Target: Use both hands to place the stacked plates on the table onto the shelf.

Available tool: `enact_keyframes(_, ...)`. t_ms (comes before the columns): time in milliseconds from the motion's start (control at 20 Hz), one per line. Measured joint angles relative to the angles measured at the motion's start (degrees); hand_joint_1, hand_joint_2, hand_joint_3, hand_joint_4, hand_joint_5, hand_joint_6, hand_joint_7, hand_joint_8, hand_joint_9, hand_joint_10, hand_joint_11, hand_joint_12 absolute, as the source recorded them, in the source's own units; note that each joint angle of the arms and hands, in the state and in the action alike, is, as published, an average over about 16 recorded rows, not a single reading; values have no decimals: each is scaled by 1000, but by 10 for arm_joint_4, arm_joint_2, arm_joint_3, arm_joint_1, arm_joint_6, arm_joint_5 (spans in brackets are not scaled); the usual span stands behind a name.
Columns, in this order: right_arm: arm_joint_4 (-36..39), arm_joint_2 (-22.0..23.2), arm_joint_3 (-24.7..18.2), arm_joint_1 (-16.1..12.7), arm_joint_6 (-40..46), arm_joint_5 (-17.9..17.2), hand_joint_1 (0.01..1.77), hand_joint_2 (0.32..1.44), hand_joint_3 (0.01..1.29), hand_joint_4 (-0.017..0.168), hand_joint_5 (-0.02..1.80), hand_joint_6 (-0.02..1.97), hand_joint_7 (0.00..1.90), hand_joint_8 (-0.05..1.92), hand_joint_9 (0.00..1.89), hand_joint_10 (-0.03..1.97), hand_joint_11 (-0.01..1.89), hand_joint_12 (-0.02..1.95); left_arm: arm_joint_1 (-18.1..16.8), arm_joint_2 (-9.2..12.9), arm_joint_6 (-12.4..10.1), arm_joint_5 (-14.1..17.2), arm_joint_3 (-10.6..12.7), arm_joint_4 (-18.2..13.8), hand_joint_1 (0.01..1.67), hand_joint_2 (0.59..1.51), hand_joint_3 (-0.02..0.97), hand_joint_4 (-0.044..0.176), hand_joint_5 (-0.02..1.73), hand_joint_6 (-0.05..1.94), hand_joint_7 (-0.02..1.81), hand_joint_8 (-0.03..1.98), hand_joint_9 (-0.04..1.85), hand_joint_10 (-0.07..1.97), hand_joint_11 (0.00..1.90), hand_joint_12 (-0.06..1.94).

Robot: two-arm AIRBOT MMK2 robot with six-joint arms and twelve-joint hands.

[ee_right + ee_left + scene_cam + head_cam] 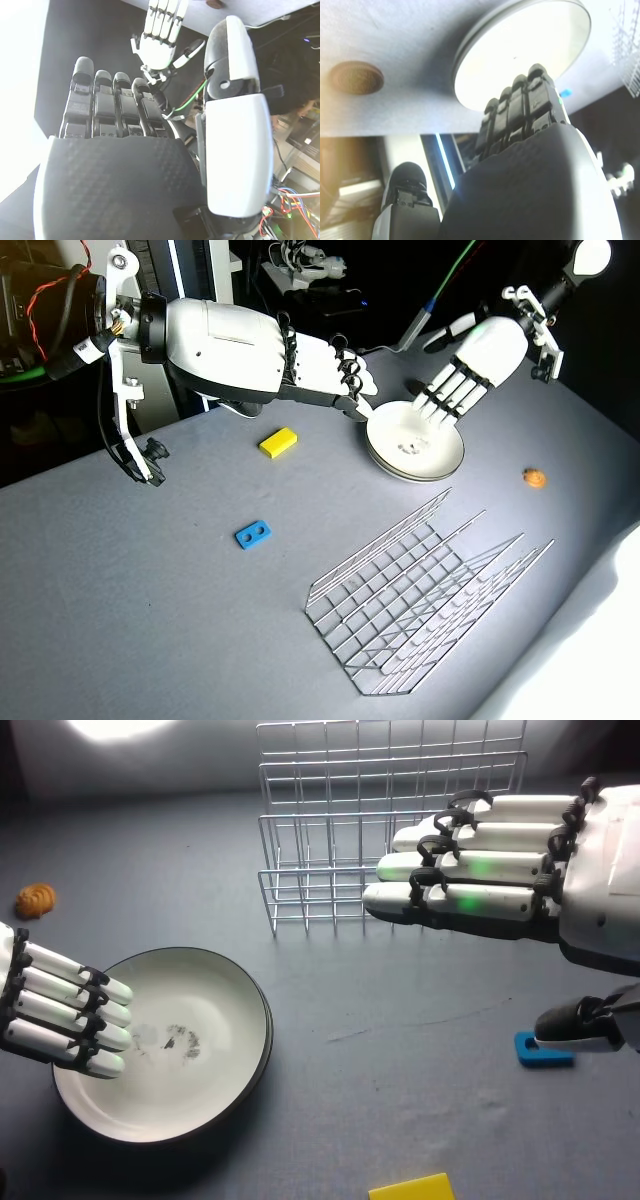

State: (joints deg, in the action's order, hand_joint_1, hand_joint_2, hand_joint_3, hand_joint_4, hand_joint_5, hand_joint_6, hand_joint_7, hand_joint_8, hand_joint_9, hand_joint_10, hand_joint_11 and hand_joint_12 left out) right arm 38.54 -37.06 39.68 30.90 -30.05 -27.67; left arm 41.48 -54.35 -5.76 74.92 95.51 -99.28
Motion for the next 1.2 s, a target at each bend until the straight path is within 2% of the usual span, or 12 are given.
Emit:
enact_keyframes(600,11,-7,0,5,-18,8,1093,975,18,1,21,21,26,12,55,6,15,691,41,-22,1,-27,27,2,19,1106,15,-2,22,-15,14,-13,18,3,15,-14)
enact_keyframes(1200,14,-18,-3,8,-106,40,1106,963,19,1,30,21,46,13,69,7,15,746,57,-33,4,-36,35,-4,18,1097,10,-3,7,-6,2,-9,8,-13,14,-19)
